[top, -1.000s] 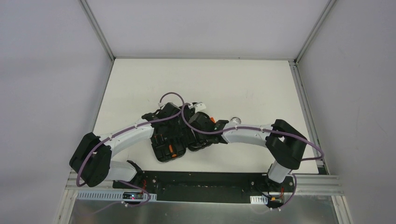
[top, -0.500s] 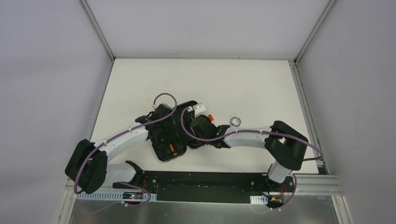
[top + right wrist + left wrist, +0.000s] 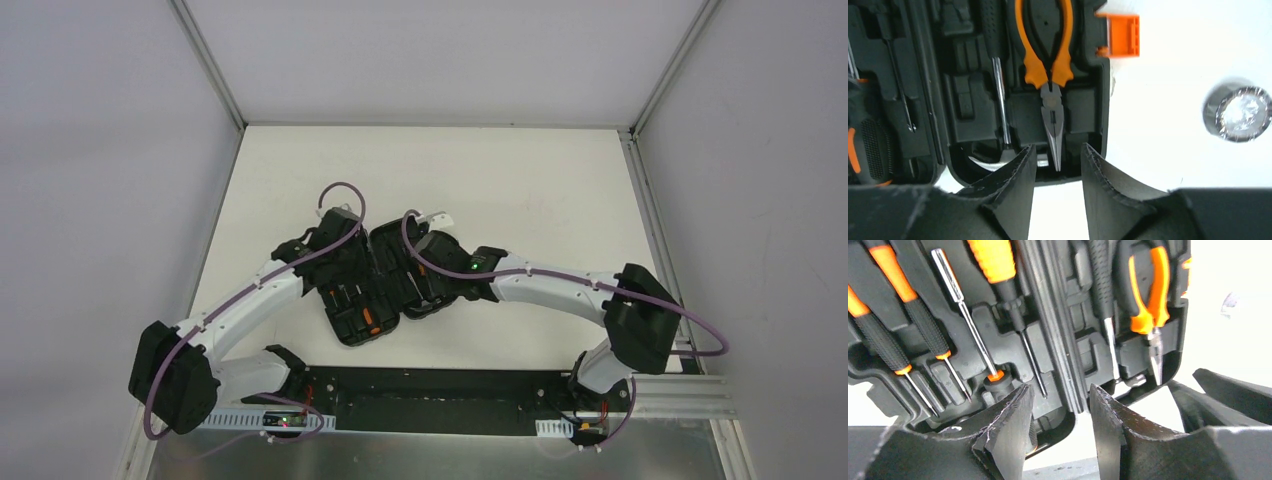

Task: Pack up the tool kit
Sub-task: Adjust the pliers in the toolbox.

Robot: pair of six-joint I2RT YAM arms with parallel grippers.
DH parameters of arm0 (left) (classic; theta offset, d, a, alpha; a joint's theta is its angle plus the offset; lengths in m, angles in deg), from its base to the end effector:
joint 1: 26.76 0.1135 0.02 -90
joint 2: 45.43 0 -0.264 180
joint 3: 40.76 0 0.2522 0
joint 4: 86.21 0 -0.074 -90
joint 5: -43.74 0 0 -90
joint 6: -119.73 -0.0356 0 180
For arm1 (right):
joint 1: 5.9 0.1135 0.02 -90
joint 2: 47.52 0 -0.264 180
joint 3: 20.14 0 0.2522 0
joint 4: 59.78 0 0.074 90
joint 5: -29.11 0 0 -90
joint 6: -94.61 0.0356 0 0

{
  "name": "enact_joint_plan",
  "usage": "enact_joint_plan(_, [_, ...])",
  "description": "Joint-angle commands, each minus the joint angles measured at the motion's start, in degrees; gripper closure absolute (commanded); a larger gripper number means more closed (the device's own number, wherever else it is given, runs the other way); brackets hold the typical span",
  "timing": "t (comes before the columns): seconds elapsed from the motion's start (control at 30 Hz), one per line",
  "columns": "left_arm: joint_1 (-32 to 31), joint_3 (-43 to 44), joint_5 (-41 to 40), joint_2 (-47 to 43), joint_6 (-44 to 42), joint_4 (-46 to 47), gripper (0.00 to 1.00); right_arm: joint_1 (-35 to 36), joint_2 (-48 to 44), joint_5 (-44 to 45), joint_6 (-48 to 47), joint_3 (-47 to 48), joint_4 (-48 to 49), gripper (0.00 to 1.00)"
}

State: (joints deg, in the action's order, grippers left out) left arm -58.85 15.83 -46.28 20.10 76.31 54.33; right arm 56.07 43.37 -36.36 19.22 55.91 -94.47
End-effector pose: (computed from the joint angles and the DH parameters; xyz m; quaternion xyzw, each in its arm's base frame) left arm 0.1970 -0.1235 0.2326 -0.1180 0.9274 -0.2250 0.2748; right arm 0.1714 0.2905 0.2319 -0.3010 0.8692 0.0530 0.3888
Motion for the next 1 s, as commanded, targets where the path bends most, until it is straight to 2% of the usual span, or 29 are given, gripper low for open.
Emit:
enact_joint_plan(0.0, [2.23, 5.53, 1.92, -3.14, -3.81, -3.65, 0.53, -1.02, -1.67, -3.94, 5.92, 1.28, -7.62, 0.6])
enact_joint_plan(0.13, [4.81, 9.38, 0.49, -7.21, -7.84, -8.33, 0.51, -4.7, -4.16, -12.7, 9.82, -2.29, -1.89, 0.6])
enact_joint_plan(0.3, [5.33, 12.42, -11.12, -14.74, -16.13, -10.85, 0.45, -11.54, -8.24, -26.82, 16.27, -9.31, 9.42, 0.59])
enact_joint_plan(0.43, [5.38, 13.16, -15.0, -18.86, -22.13, -10.33, 0.44, -14.31, -8.64, -31.96, 20.98, -13.28, 16.57, 0.58])
enact_joint_plan(0.63, [5.38, 9.89, -16.13, -19.59, -25.68, -7.81, 0.4, -16.11, -6.03, -32.54, 24.57, -15.74, 20.64, 0.6])
enact_joint_plan(0.8, [5.33, 8.45, -10.86, -17.26, -21.88, -7.88, 0.35, -16.19, -3.56, -32.15, 25.35, -15.79, 20.43, 0.62])
enact_joint_plan(0.97, [5.31, 7.12, -2.91, -13.58, -14.9, -7.37, 0.34, -16.04, -2.74, -27.97, 25.79, -17.49, 19.02, 0.64])
